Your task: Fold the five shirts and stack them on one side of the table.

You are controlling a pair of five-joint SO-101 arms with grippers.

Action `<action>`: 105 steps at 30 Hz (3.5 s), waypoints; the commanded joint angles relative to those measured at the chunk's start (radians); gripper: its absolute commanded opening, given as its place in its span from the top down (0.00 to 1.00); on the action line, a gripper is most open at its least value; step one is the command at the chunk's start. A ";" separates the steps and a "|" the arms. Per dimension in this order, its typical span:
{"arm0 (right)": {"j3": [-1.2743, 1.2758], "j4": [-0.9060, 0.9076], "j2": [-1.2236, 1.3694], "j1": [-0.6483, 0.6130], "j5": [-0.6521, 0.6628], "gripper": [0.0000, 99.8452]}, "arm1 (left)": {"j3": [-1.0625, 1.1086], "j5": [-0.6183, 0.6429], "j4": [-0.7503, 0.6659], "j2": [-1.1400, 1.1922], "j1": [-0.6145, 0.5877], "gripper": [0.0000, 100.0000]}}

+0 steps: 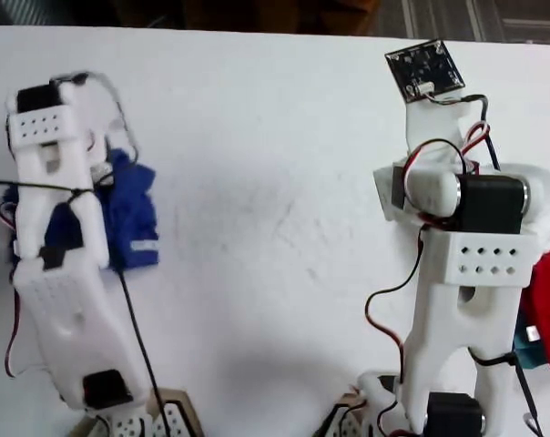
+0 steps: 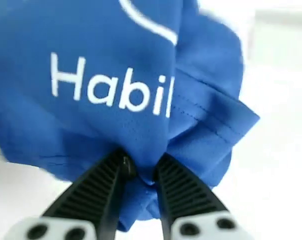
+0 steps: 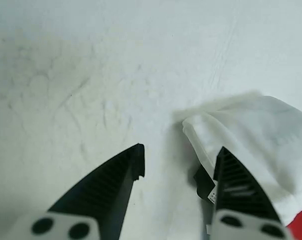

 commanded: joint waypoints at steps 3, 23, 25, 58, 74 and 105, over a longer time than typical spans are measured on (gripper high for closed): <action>-0.003 0.007 -0.036 0.002 -0.002 0.77 | 0.025 0.000 0.017 -0.321 0.175 0.97; -0.003 0.010 -0.031 0.002 -0.002 0.77 | 0.143 0.146 0.015 -0.654 0.414 0.97; -0.003 0.010 -0.031 0.002 -0.002 0.77 | 0.153 0.146 0.017 -0.598 0.402 0.97; 0.361 -0.300 -0.024 -0.335 -0.002 0.77 | -0.143 0.008 0.017 0.167 -0.135 0.77; 0.397 -0.693 0.418 -0.779 -0.009 0.77 | -0.122 0.006 0.015 0.242 -0.319 0.77; -0.502 -0.087 0.561 -0.647 -0.002 0.98 | -0.120 0.006 0.015 0.242 -0.311 0.77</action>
